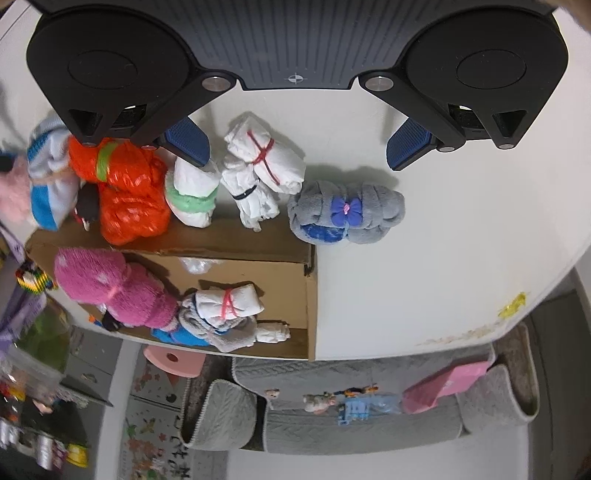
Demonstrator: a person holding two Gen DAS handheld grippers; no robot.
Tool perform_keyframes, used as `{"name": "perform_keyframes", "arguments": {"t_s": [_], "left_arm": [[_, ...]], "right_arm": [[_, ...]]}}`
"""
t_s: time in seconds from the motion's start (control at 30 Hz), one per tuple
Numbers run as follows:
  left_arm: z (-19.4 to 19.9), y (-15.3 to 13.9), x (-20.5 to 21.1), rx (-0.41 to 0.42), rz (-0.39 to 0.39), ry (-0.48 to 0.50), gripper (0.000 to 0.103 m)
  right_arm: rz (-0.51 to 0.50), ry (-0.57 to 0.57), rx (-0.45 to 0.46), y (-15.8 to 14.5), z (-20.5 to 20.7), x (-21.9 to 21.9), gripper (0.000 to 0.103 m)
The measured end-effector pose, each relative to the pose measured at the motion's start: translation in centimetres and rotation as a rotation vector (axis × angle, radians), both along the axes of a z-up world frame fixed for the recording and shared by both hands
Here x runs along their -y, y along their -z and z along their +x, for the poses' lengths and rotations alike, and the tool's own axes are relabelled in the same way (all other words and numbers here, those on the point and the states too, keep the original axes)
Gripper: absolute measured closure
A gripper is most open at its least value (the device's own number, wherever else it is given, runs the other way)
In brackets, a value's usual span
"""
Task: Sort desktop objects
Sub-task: 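Grasp white sock roll with red string with left tool while right tool grasps pink pompom hat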
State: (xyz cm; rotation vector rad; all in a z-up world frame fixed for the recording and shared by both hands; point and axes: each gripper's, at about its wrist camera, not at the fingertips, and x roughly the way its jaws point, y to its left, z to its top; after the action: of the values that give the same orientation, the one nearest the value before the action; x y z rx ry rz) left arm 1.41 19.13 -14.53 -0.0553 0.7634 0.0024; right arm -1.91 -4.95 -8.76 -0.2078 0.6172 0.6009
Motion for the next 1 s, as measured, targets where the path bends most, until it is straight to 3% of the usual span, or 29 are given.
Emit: {"name": "perform_keyframes", "arguments": {"t_s": [0.13,0.33,0.47,0.57,0.77,0.83,0.9,0.93,1.0], "left_arm": [[0.7,0.5,-0.1,-0.013,-0.036,-0.02,0.0],[0.3,1.4,0.0,-0.005,0.076,-0.072,0.0],[-0.7,1.2,-1.4,-0.009,0.08,-0.109,0.003],[-1.1,0.9,-2.1,0.0,0.064,-0.091,0.011],[-0.2,0.8,-0.1,0.004,0.059,-0.012,0.014],[-0.2,0.8,0.9,0.013,0.059,0.019,0.021],[-0.3,0.6,1.5,0.02,0.055,0.036,0.04],[-0.1,0.5,1.6,0.02,0.051,0.036,0.046],[-0.2,0.3,1.6,0.019,0.039,0.033,0.068]], "right_arm": [[-0.001,-0.004,-0.016,0.8,0.3,-0.7,0.027],[0.001,-0.009,-0.049,1.1,-0.2,-0.6,0.037],[0.0,0.0,-0.06,1.4,-0.6,-0.7,0.039],[0.004,0.0,-0.062,1.3,-0.6,-0.7,0.041],[0.005,0.005,-0.07,1.3,-0.6,-0.9,0.04],[0.007,0.01,-0.069,1.3,-0.5,-0.7,0.046],[0.017,0.014,-0.071,1.2,-0.4,-0.5,0.065],[0.022,0.013,-0.072,1.2,-0.4,-0.4,0.07],[0.028,0.003,-0.075,1.2,-0.4,-0.5,0.078]]}}
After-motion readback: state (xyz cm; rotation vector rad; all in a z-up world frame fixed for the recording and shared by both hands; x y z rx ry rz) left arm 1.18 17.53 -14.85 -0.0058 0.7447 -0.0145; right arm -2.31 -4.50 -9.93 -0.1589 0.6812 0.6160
